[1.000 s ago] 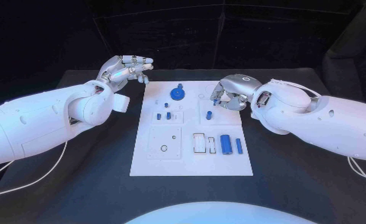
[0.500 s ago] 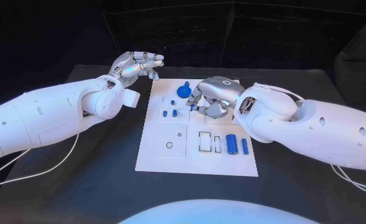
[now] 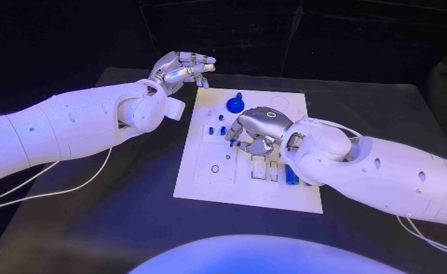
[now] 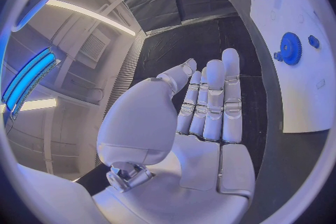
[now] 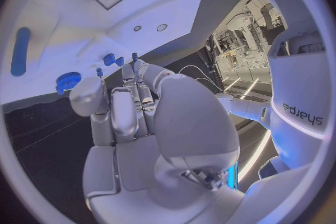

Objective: Assemble the parts on the task board

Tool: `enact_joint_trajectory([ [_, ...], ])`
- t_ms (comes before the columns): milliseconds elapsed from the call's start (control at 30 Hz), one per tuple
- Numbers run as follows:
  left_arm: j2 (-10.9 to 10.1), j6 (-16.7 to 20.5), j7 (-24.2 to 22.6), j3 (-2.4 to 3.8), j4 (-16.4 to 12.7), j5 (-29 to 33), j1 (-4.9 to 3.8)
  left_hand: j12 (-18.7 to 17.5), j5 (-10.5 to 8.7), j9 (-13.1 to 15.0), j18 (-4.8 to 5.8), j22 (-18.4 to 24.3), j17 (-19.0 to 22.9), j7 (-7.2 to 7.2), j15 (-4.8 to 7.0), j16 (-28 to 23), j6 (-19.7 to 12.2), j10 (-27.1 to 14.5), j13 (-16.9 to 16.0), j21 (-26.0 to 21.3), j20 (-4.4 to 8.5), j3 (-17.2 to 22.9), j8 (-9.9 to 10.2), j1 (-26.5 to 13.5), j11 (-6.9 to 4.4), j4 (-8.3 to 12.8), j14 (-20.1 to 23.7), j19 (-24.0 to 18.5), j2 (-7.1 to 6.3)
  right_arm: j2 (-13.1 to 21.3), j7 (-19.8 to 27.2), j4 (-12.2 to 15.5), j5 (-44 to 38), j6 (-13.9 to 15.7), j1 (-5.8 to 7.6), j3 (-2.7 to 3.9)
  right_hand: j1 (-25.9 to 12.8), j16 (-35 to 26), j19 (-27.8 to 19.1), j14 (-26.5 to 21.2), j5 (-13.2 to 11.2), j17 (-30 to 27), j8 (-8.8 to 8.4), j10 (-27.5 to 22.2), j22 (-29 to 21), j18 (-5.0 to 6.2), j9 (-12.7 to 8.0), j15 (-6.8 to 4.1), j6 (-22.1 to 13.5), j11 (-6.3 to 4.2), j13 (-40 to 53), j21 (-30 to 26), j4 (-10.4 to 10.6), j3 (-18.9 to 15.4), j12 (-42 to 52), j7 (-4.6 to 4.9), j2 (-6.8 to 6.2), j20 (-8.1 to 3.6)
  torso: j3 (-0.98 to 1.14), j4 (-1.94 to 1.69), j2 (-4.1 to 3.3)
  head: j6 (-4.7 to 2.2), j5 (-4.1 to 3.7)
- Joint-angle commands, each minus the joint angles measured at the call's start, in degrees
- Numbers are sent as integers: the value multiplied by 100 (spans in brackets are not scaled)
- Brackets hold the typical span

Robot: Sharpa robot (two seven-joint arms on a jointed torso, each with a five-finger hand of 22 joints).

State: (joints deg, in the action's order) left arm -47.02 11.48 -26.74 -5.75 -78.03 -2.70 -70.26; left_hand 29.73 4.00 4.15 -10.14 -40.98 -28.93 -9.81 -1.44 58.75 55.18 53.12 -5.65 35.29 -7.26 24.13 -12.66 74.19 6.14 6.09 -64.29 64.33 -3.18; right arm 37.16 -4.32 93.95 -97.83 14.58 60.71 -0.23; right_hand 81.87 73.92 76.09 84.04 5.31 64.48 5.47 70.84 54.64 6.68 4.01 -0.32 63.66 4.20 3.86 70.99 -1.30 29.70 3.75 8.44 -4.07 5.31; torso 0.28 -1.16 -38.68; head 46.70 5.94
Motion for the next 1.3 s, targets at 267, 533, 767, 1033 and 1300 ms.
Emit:
enact_joint_trajectory([
  [267,51,7,-43,5,21,21,-16,28,-20,6,-35,6,4,-11,-7,35,32,-22,1,-21,2,4,-34,38,2,29,33,25,-1,-172,166,-168,-256,-66,-152,6,-62,38,33,173,-6,21,-7,-16,14,-15,5,-21,17,29,-4,30,-15,49,-22,28,-13,-2,4,3,-7,111,195],
  [533,73,4,-39,5,26,21,-17,36,-19,6,-35,6,10,-14,-9,39,29,-32,2,-22,3,3,-39,55,4,40,39,26,6,-230,163,-243,-326,-132,-196,-14,-68,42,34,174,-3,25,-14,-26,17,-16,4,-19,10,33,-4,33,-25,56,-22,32,-21,-2,-3,-7,-4,155,248],
  [767,81,-2,-38,5,26,21,-17,36,-19,6,-35,6,10,-14,-9,39,29,-32,2,-22,3,3,-39,55,4,40,39,26,6,-246,153,-275,-364,-160,-203,-64,-74,50,38,176,-3,36,-16,-28,29,-18,4,-18,9,34,-4,39,-25,56,-22,34,-24,-2,1,-2,0,182,288],
  [1033,87,-11,-33,5,32,21,-18,36,-19,6,-35,6,10,-14,-9,39,29,-32,2,-22,3,3,-39,55,4,40,39,26,6,-291,104,-339,-388,-212,-205,-75,-80,54,38,177,-3,41,-17,-30,29,-18,4,-17,9,35,-4,39,-26,57,-21,35,-27,-1,-1,3,2,209,284],
  [1300,89,-12,-28,5,40,21,-18,41,-18,5,-34,7,14,-17,-11,41,25,-40,3,-23,2,-3,-41,56,7,43,43,26,6,-336,81,-384,-392,-300,-205,-92,-84,48,37,175,-1,30,-18,-30,26,-18,4,-17,8,36,-4,38,-27,59,-20,35,-25,-1,3,4,2,224,294],
])
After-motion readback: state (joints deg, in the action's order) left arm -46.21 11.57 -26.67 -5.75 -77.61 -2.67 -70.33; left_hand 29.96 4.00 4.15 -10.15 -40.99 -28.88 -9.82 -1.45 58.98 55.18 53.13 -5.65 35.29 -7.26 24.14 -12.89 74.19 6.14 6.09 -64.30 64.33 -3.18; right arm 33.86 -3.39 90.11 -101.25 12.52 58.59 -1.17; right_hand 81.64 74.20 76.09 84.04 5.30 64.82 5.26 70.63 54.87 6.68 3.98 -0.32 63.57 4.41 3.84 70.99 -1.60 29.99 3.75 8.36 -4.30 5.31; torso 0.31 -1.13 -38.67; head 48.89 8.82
